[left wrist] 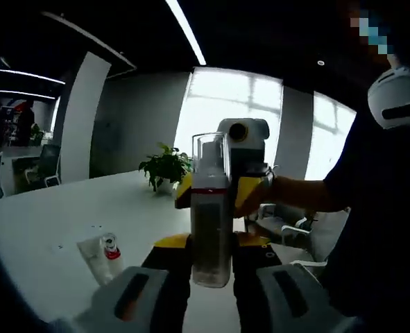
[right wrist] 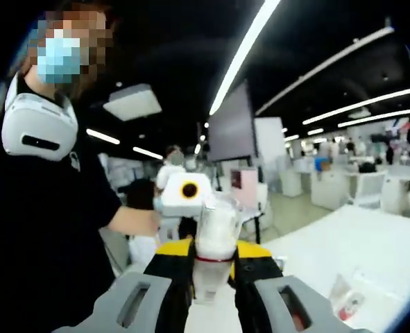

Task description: Arrange the skincare products in the storage area until every visible bottle or jar stands upright without overlapping.

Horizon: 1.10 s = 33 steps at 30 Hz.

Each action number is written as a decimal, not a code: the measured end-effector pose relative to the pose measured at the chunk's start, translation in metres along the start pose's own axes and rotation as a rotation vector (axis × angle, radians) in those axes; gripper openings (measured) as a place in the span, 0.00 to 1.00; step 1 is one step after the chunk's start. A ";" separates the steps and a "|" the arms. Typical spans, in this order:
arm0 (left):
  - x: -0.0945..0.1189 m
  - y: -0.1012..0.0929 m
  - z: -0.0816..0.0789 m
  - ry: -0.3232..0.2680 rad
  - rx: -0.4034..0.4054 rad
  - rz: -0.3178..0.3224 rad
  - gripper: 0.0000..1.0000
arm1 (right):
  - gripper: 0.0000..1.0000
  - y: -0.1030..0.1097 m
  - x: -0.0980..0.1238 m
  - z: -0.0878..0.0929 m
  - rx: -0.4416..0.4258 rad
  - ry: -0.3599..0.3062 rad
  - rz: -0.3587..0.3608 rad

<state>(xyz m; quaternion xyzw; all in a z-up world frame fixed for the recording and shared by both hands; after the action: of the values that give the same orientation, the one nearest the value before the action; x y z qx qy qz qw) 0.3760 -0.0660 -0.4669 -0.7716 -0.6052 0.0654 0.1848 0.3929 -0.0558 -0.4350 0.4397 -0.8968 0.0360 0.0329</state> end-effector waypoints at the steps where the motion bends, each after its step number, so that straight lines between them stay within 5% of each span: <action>1: -0.001 0.001 0.001 0.000 -0.008 -0.005 0.24 | 0.17 -0.004 0.001 0.002 0.005 0.014 0.010; 7: -0.009 0.019 0.008 -0.013 -0.022 -0.026 0.24 | 0.16 -0.011 0.006 0.014 0.047 0.082 0.046; 14: -0.020 0.035 0.025 0.031 -0.004 -0.060 0.25 | 0.15 -0.013 0.008 0.037 0.194 0.155 0.044; 19: -0.022 0.045 0.032 0.034 0.029 -0.068 0.30 | 0.14 -0.021 0.007 0.054 0.201 0.187 0.052; 33: -0.005 0.088 0.065 0.088 0.084 -0.220 0.57 | 0.14 -0.054 0.010 0.109 0.127 0.213 0.124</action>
<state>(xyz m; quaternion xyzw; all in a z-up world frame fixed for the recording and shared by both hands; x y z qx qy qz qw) 0.4330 -0.0750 -0.5598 -0.6942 -0.6742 0.0359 0.2496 0.4267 -0.1072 -0.5408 0.3783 -0.9097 0.1411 0.0976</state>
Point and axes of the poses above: the point that each gripper's makers call its tool centre point, and the gripper's own axes: x roughly backward along the fingers, y roughly to its left, z roughly out of its underside, the point moved 1 cm from there along x, roughly backward along the fingers, and after that the axes turned 11 degrees about x, right-handed, at the moved point
